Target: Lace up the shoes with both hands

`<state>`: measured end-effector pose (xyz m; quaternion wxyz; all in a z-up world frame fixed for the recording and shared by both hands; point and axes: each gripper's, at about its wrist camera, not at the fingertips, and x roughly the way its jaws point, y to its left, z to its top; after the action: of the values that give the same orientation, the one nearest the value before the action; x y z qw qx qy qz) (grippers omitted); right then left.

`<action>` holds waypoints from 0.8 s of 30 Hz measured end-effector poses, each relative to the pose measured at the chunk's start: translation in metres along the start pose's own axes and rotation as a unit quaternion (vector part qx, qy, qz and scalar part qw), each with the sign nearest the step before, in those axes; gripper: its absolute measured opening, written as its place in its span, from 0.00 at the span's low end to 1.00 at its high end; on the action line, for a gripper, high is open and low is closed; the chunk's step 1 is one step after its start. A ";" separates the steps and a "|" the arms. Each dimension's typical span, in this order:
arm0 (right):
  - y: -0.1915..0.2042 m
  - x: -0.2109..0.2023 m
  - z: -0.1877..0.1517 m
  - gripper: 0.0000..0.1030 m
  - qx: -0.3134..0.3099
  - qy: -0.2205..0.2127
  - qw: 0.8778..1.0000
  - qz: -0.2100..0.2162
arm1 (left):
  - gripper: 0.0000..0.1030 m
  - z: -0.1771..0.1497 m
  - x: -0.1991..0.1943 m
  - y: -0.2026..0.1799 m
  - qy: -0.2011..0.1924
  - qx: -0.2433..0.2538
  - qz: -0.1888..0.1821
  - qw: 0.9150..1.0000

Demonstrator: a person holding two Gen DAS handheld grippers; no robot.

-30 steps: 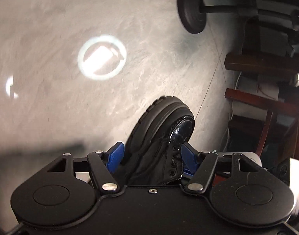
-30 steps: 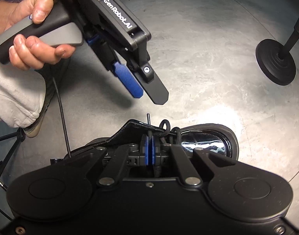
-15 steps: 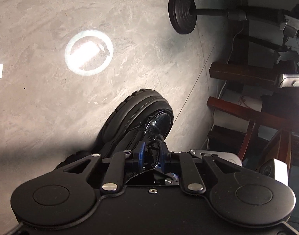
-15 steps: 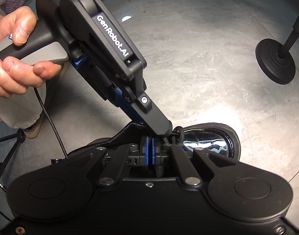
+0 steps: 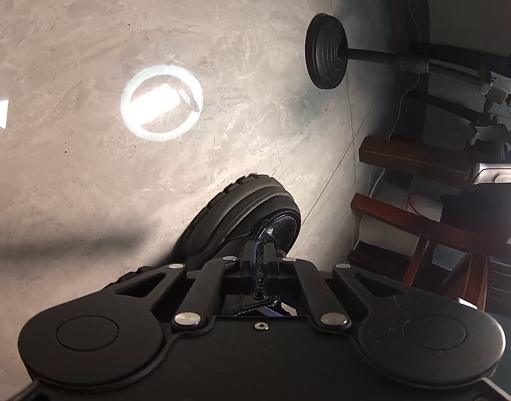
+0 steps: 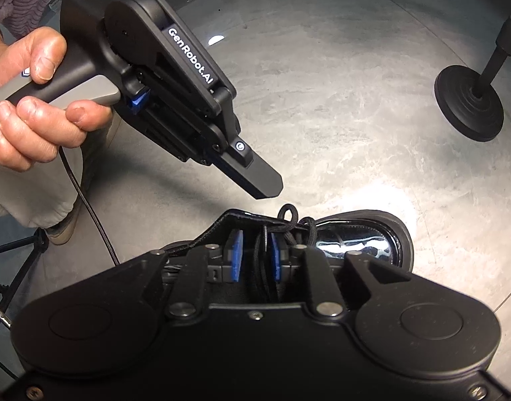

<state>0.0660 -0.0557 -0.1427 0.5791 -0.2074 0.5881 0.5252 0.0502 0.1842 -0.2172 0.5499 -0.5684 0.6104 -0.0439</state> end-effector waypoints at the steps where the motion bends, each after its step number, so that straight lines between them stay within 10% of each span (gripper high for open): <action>1: 0.000 0.000 0.000 0.20 0.000 -0.003 1.000 0.000 | 0.03 0.000 0.000 -0.001 0.003 0.002 -0.001 1.000; 16: -0.008 -0.018 -0.010 0.05 0.038 -0.024 0.999 -0.008 | 0.09 0.007 -0.001 -0.021 0.020 0.062 0.008 0.998; 24: -0.010 -0.054 -0.017 0.03 0.064 -0.106 0.992 -0.017 | 0.49 -0.007 -0.002 -0.052 0.027 0.151 -0.028 0.988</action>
<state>0.0794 -0.0930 -0.1018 0.6590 -0.1231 0.5519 0.4960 0.0786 0.1633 -0.1777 0.6108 -0.4947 0.5955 -0.1664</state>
